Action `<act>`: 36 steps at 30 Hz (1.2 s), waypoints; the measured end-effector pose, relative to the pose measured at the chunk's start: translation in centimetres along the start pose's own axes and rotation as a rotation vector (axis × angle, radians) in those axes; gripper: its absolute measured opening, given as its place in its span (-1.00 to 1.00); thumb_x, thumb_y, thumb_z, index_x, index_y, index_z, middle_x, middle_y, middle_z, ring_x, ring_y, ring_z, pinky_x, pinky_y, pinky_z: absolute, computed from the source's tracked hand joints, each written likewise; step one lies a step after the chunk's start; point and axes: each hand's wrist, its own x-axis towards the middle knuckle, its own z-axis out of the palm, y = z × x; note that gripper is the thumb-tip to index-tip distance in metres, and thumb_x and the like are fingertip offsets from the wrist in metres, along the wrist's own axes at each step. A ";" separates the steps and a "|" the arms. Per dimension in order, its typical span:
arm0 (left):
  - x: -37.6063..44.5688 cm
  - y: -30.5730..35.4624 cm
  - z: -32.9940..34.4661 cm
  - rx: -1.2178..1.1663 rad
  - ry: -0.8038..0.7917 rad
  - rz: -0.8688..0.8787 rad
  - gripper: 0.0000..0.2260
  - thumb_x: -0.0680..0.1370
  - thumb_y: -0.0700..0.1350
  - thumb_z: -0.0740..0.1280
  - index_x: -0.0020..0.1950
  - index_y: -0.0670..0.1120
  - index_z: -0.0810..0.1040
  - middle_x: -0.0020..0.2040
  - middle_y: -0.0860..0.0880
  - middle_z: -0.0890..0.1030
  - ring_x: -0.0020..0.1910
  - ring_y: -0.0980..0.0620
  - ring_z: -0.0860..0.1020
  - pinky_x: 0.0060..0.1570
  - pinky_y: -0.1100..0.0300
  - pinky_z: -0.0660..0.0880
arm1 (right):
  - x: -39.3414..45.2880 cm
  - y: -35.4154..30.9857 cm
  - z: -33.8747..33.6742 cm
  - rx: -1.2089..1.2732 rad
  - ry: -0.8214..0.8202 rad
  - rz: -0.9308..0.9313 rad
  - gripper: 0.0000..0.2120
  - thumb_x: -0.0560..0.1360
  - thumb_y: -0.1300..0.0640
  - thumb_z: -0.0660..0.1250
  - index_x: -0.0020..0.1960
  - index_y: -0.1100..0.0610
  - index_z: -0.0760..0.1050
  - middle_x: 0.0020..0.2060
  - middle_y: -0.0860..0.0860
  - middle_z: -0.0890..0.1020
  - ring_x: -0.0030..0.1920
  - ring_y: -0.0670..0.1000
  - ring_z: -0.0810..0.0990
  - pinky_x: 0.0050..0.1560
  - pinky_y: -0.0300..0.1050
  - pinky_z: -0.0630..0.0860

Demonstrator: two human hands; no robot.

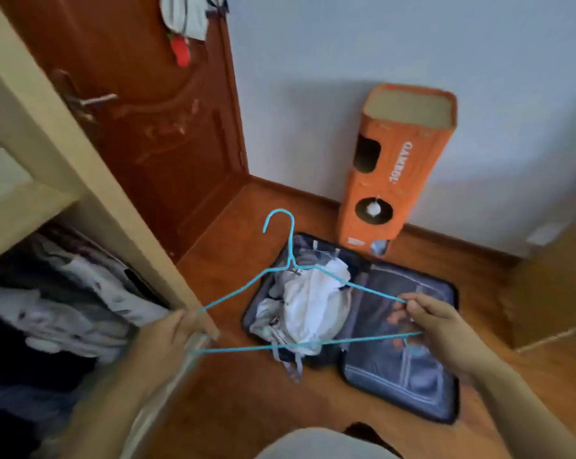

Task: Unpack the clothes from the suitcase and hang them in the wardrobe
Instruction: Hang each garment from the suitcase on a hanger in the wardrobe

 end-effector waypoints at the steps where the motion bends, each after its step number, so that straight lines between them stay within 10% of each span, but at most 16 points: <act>1: -0.1 2.2 2.9 -0.065 -0.094 -0.002 -0.65 0.64 0.17 0.22 -0.17 0.03 0.64 -0.23 -0.03 0.70 -0.18 -0.07 0.66 -0.12 0.13 0.52 | -0.5 1.8 -3.9 -0.072 0.025 0.062 -0.65 0.46 0.03 0.35 0.03 0.32 0.55 -0.16 0.21 0.67 -0.24 0.15 0.67 -0.23 -0.08 0.62; 3: -0.4 6.6 8.4 -0.204 -0.247 -0.011 -0.55 0.56 0.32 0.29 -0.30 0.01 0.63 -0.30 -0.04 0.69 -0.32 0.01 0.66 -0.21 0.22 0.54 | -2.1 5.3 -10.8 -0.268 0.031 0.188 -0.74 0.57 0.13 0.33 -0.05 0.36 0.57 -0.21 0.17 0.68 -0.14 0.12 0.64 -0.21 -0.30 0.52; 7: -1.0 15.3 17.2 -0.266 -0.582 0.008 -0.65 0.70 -0.07 0.23 -0.27 0.01 0.58 -0.29 -0.12 0.70 -0.38 -0.15 0.67 -0.28 0.06 0.60 | -3.8 11.1 -18.0 -0.561 -0.046 0.405 -0.20 0.27 -0.60 0.22 0.10 0.06 0.61 -0.01 0.04 0.68 -0.02 -0.10 0.62 -0.01 -0.25 0.43; 10: -0.3 19.5 22.3 -0.249 -0.768 0.031 -0.68 0.71 -0.09 0.23 -0.23 -0.11 0.49 -0.26 -0.16 0.69 -0.40 -0.19 0.64 -0.33 -0.02 0.57 | -2.5 12.2 -17.5 -0.440 0.033 0.397 -0.56 0.53 -0.26 0.26 0.25 -0.01 0.55 0.14 -0.13 0.63 0.17 -0.13 0.57 0.17 -0.22 0.39; 14: 1.4 20.8 26.3 -0.142 -0.758 0.067 -0.66 0.69 -0.09 0.26 -0.28 -0.10 0.55 -0.28 -0.08 0.65 -0.36 -0.07 0.63 -0.30 0.08 0.55 | 1.1 13.2 -15.8 -0.291 0.270 0.413 -0.59 0.64 -0.18 0.15 -0.07 0.06 0.63 -0.31 -0.07 0.69 -0.16 -0.04 0.63 -0.09 -0.05 0.46; 17: 2.5 18.4 27.9 -0.086 -0.692 0.033 -0.67 0.67 0.00 0.30 -0.26 -0.11 0.55 -0.34 -0.02 0.58 -0.34 0.10 0.57 -0.26 0.15 0.49 | 3.6 14.1 -14.7 -0.284 0.360 0.421 -0.61 0.66 0.00 0.20 -0.22 0.15 0.60 -0.49 -0.02 0.56 -0.40 -0.03 0.48 -0.32 -0.09 0.35; 22: 5.1 13.3 30.3 -0.120 -0.394 -0.278 -0.89 0.62 -0.16 0.35 -0.06 0.05 0.53 -0.11 0.13 0.55 -0.16 0.21 0.51 -0.07 0.18 0.44 | 9.4 16.8 -13.3 -0.334 0.407 0.549 -0.62 0.63 0.13 0.25 -0.36 0.13 0.52 -0.42 0.06 0.58 -0.29 0.13 0.51 -0.11 0.09 0.44; 25: 7.9 7.4 33.8 -0.147 -0.536 -0.616 -0.81 0.62 -0.22 0.31 -0.12 0.06 0.49 -0.11 -0.03 0.63 -0.18 -0.03 0.59 0.00 -0.08 0.55 | 14.3 19.6 -12.8 -0.311 0.483 0.579 -0.64 0.65 0.14 0.20 -0.31 0.13 0.51 -0.36 0.09 0.57 -0.24 0.16 0.51 -0.13 0.05 0.39; 29: 14.0 -0.1 40.4 -0.024 -0.760 -0.615 -0.73 0.62 -0.17 0.30 -0.27 0.05 0.47 -0.18 0.02 0.55 -0.19 0.00 0.51 -0.05 0.00 0.54 | 23.4 26.9 -10.9 -0.285 0.529 0.589 -0.71 0.64 0.14 0.22 -0.18 0.25 0.55 -0.27 0.14 0.65 -0.28 0.16 0.56 -0.21 0.00 0.42; 36: 28.1 -11.2 54.8 -0.096 -0.605 -0.683 -0.90 0.67 -0.09 0.26 -0.02 -0.05 0.51 -0.02 -0.07 0.55 -0.10 -0.02 0.54 -0.15 0.16 0.39 | 41.0 41.7 -6.3 -0.211 0.581 0.466 -0.69 0.66 0.08 0.19 -0.19 0.15 0.54 -0.32 0.05 0.62 -0.33 0.07 0.56 -0.26 -0.09 0.42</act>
